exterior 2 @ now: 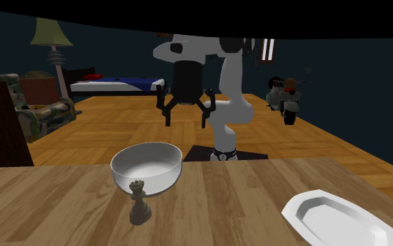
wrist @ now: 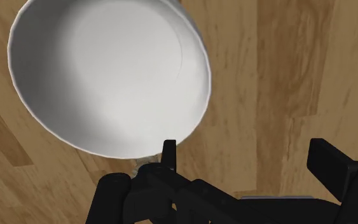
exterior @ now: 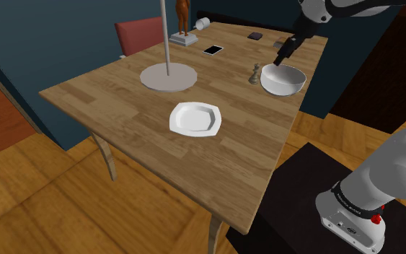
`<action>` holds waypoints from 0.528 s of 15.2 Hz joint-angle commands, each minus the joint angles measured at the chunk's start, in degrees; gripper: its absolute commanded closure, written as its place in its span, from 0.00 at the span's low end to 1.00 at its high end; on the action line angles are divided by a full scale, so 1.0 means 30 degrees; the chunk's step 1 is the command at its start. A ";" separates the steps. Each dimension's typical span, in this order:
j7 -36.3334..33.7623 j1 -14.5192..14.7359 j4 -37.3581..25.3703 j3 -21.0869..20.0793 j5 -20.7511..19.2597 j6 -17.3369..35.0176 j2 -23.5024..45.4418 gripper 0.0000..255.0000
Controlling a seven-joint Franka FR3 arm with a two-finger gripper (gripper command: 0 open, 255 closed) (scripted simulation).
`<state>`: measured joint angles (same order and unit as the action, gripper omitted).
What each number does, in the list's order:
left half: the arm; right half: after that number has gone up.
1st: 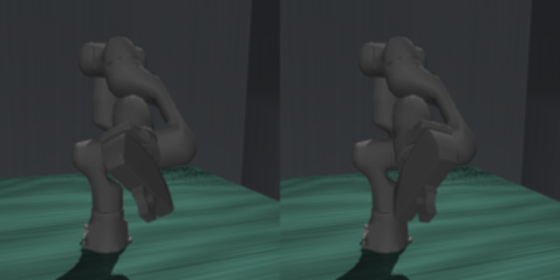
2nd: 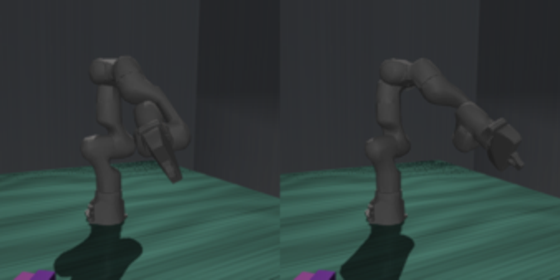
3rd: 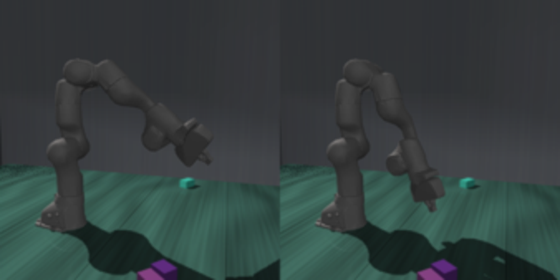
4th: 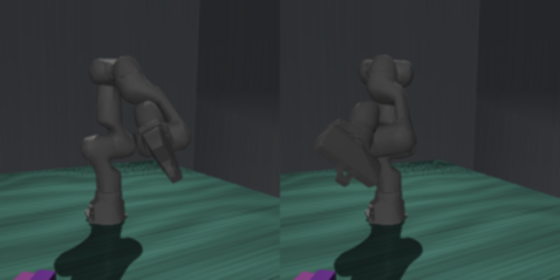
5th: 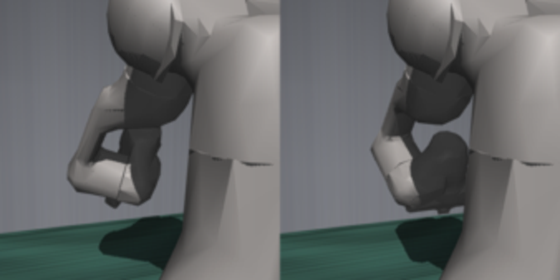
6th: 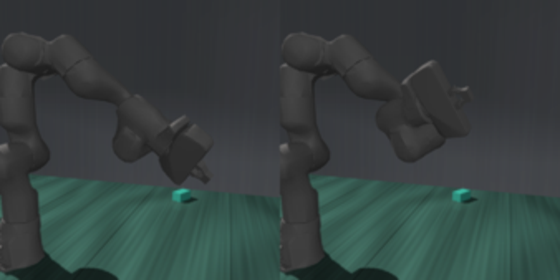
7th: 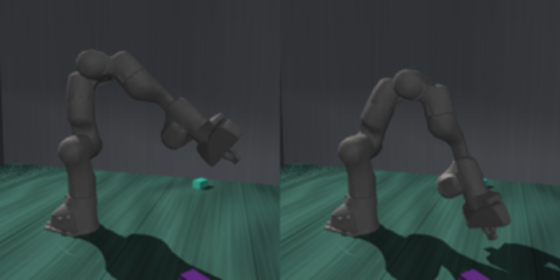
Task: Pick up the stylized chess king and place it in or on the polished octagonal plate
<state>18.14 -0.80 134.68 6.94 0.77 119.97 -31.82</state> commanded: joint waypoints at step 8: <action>0.4380 0.0859 -0.1682 0.2792 0.2324 0.4760 0.5554 0.00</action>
<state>29.72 1.26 130.26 14.58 6.48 132.33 -17.43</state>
